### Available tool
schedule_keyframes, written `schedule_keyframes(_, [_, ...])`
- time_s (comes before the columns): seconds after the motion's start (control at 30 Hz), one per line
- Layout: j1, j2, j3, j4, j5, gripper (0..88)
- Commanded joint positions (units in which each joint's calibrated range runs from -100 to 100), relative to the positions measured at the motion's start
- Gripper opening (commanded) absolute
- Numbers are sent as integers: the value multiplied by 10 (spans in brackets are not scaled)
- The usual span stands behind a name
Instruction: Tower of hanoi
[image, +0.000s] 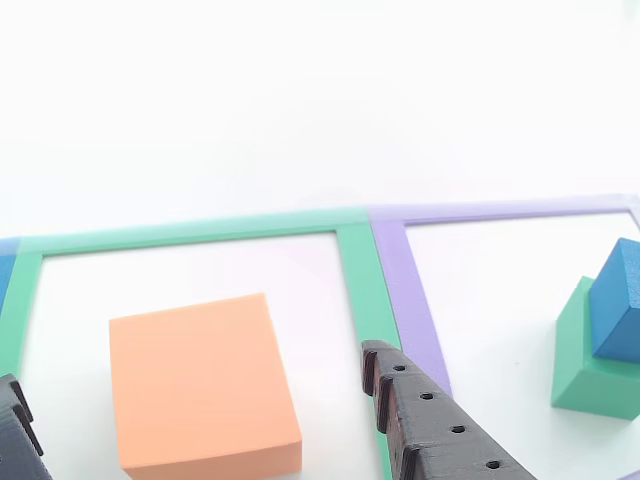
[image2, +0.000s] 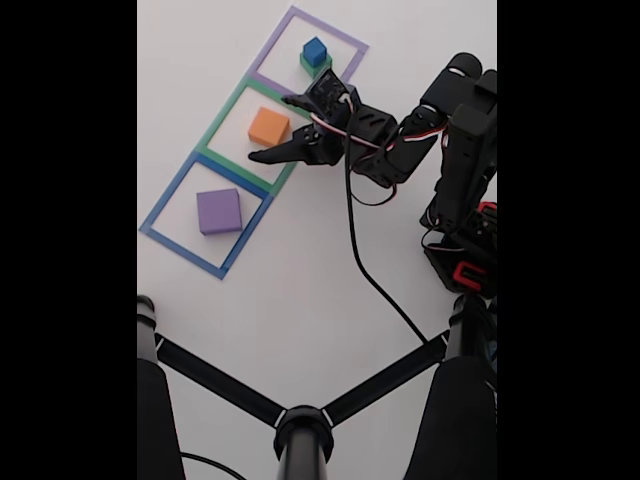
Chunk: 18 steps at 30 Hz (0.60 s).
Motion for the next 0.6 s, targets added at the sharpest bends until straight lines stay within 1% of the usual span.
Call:
schedule_keyframes(0.0, [-8,0,-10,-22,0,393])
schedule_keyframes(0.57, [-31,24,-18,-32,0,361])
